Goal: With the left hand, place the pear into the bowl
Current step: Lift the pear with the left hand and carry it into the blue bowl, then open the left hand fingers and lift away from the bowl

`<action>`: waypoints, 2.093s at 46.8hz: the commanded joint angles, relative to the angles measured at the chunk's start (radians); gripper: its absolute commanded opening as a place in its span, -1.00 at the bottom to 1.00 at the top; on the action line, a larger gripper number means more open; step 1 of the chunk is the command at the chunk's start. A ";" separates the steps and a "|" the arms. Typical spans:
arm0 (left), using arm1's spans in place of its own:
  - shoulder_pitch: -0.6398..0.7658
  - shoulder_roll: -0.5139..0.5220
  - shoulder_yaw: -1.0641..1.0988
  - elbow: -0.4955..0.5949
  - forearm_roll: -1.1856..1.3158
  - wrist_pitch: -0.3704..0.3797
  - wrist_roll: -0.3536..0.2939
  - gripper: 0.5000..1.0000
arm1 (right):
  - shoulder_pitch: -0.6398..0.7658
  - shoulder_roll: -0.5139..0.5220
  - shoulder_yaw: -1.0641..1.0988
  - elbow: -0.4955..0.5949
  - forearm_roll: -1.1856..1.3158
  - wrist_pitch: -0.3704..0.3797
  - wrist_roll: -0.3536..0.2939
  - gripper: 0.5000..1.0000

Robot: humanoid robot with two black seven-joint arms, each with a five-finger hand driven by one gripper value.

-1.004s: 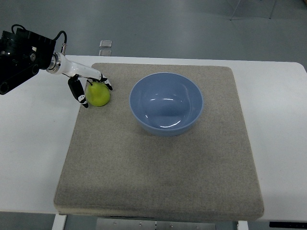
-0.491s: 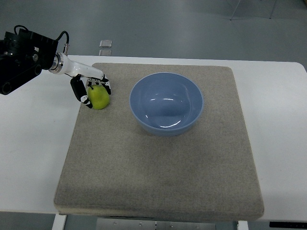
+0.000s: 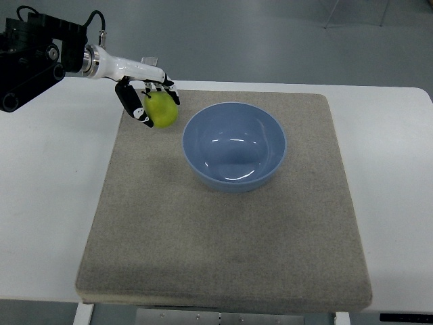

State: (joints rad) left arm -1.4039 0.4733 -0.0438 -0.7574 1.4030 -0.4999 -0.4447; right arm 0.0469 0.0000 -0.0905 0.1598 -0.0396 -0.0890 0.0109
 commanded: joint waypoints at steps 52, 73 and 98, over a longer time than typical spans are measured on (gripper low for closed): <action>0.013 -0.147 -0.025 -0.161 0.017 0.027 0.009 -0.52 | 0.001 0.000 0.000 0.000 0.001 0.000 0.000 0.69; 0.059 -0.162 -0.027 -0.141 0.001 0.027 0.008 0.32 | 0.001 0.000 0.000 0.000 0.000 0.000 0.000 0.69; 0.060 -0.162 -0.033 -0.145 -0.003 0.029 0.006 0.74 | -0.001 0.000 0.000 0.000 0.000 0.000 0.000 0.69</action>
State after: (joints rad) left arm -1.3437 0.3113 -0.0752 -0.9020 1.4006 -0.4722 -0.4380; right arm 0.0466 0.0000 -0.0905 0.1599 -0.0396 -0.0890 0.0107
